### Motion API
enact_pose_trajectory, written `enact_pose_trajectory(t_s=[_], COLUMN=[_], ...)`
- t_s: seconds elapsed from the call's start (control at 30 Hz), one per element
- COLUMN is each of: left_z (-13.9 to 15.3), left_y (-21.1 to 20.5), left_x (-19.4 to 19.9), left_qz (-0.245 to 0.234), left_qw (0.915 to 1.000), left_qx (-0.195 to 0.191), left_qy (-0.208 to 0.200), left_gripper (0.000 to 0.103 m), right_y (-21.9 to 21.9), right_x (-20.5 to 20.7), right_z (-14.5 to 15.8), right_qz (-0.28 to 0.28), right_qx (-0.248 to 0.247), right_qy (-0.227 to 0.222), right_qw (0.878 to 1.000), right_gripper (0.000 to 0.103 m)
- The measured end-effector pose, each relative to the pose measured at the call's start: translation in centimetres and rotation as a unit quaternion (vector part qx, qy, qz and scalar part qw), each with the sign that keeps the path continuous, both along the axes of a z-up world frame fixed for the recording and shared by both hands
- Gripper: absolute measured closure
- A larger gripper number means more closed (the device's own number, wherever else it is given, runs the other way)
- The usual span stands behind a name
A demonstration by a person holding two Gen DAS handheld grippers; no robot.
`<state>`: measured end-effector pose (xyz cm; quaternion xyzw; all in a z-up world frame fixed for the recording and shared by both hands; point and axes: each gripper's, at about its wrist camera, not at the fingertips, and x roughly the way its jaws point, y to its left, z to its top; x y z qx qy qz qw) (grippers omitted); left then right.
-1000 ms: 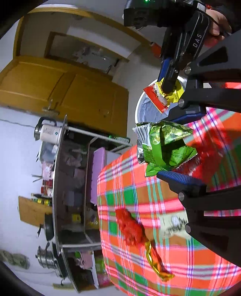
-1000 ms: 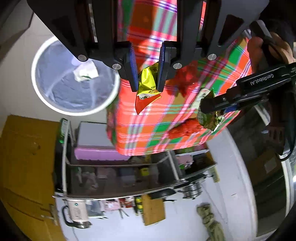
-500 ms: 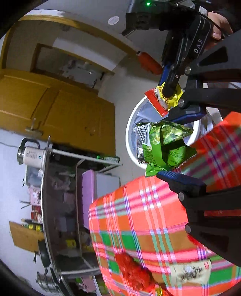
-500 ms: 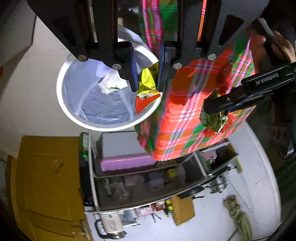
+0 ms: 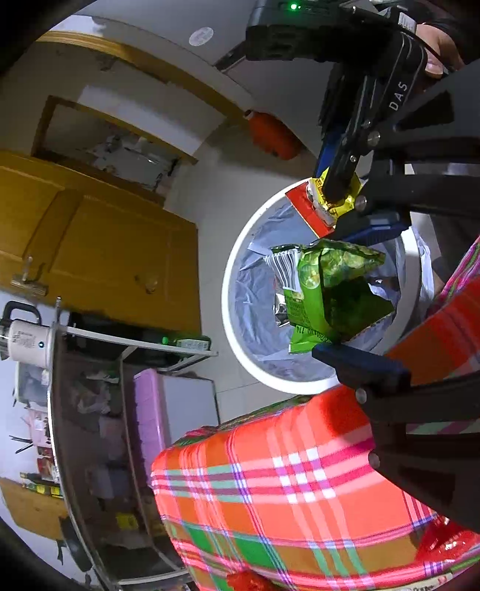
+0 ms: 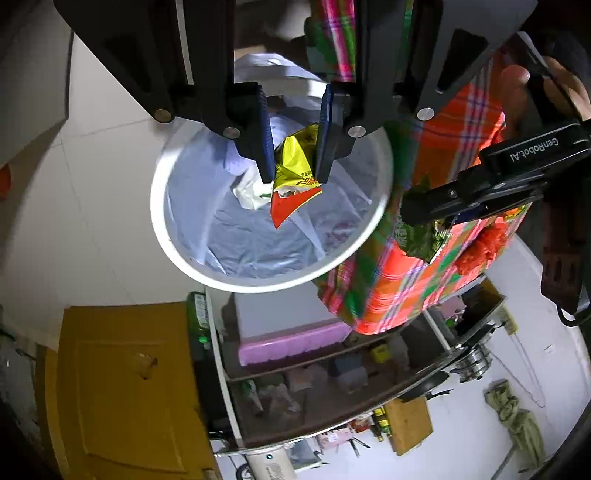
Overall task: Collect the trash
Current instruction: 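Open both grippers to drop the chip bag and yellow packet into the bin, then move both grippers back over the table wrappers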
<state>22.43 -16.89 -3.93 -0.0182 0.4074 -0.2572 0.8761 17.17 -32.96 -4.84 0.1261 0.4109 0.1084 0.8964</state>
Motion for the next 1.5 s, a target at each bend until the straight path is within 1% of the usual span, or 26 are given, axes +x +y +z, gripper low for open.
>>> enact_pose_trajectory(t_s=[0.1, 0.13, 0.17, 0.23, 0.4, 0.67, 0.8, 0.97, 1.13, 1.4, 1.5], left_z=[-0.6, -0.7, -0.7, -0.7, 0.1, 2.8, 4.5, 6.0, 6.7, 7.3, 7.4], left_y=[-0.2, -0.2, -0.2, -0.1, 0.7, 3.0, 4.6, 7.0, 9.4, 13.4, 14.7], left_x=[0.5, 0.5, 0.5, 0.6, -0.1, -2.3, -4.3, -6.9, -9.0, -12.5, -13.6], left_qz=[0.001, 0.002, 0.003, 0.007, 0.016, 0.032, 0.045, 0.065, 0.081, 0.111, 0.124], left_qw=[0.9999, 0.9999, 0.9999, 0.9999, 0.9998, 0.9985, 0.9968, 0.9943, 0.9923, 0.9877, 0.9858], left_qx=[0.001, 0.001, 0.001, -0.002, -0.013, -0.028, -0.031, -0.035, -0.044, -0.046, -0.041], left_qy=[0.012, 0.013, 0.013, 0.013, 0.000, -0.033, -0.057, -0.077, -0.083, -0.100, -0.106], left_gripper=[0.052, 0.051, 0.048, 0.045, 0.045, 0.045, 0.045, 0.045, 0.045, 0.045, 0.045], right_y=[-0.5, -0.5, -0.6, -0.9, -1.4, -0.6, 0.9, 2.8, 5.3, 8.8, 10.1], right_x=[0.1, 0.0, 0.0, 0.0, -0.6, -2.2, -3.3, -4.6, -5.7, -7.0, -7.4], right_z=[-0.6, -0.7, -0.7, -0.7, 0.1, 3.2, 5.0, 6.5, 7.9, 8.7, 8.8], right_qz=[-0.005, -0.007, -0.009, -0.013, -0.019, -0.010, 0.007, 0.032, 0.057, 0.098, 0.112], right_qx=[0.003, 0.006, 0.009, 0.015, 0.022, 0.026, 0.022, 0.017, 0.014, 0.014, 0.012], right_qy=[0.008, 0.009, 0.009, 0.006, -0.008, -0.043, -0.062, -0.084, -0.100, -0.111, -0.113], right_qw=[1.000, 1.000, 1.000, 1.000, 1.000, 0.999, 0.998, 0.996, 0.993, 0.989, 0.987], right_gripper=[0.076, 0.071, 0.064, 0.056, 0.056, 0.056, 0.056, 0.056, 0.056, 0.056, 0.056])
